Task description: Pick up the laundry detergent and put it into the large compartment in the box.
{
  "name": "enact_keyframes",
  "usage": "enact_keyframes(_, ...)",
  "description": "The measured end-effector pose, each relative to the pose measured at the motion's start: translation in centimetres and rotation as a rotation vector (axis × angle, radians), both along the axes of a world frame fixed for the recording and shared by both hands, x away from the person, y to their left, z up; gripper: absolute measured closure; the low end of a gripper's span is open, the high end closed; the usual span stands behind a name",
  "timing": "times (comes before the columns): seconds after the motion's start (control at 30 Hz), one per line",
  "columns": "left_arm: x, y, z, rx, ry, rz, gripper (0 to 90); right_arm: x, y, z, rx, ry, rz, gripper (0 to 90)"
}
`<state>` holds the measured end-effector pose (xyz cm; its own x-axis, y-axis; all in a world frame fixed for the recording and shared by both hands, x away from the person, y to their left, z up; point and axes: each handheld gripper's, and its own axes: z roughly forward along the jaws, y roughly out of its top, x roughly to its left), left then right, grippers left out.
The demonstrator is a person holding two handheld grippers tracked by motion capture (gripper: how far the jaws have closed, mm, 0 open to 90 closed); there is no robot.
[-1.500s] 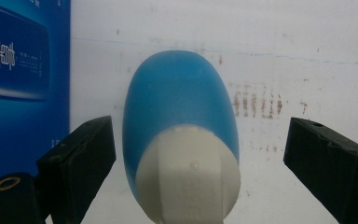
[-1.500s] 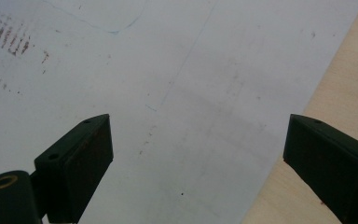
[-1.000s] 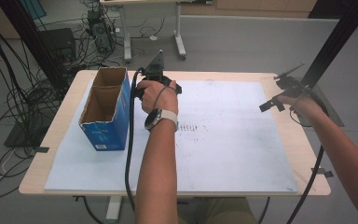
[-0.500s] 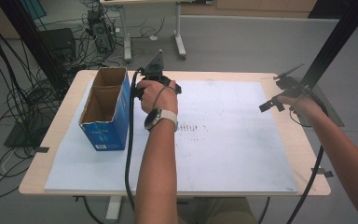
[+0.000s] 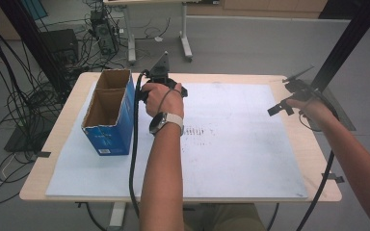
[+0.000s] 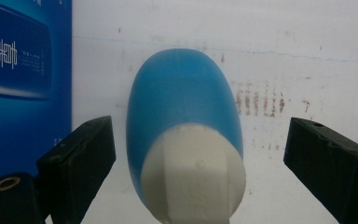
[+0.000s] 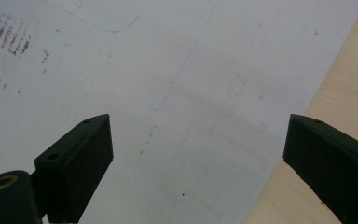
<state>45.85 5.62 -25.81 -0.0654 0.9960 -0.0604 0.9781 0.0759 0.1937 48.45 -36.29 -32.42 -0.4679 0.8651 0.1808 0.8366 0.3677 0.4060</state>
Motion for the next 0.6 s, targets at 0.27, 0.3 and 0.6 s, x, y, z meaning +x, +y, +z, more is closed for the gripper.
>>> enact_keyframes(0.27, 0.00, 0.04, 0.00, 0.002, 0.001, 0.000, 9.2, -0.04, -0.14, 0.02, 0.001, -0.001, -0.002, 8.1)
enact_keyframes(0.3, 0.00, 0.04, 0.01, 0.002, 0.001, 0.000, 9.2, -0.05, -0.16, 0.02, 0.001, -0.001, -0.002, 8.1)
enact_keyframes(0.6, 0.02, 0.02, -0.04, 0.005, 0.004, -0.007, 9.5, -0.02, -0.03, -0.07, 0.001, 0.002, 0.000, 8.1)
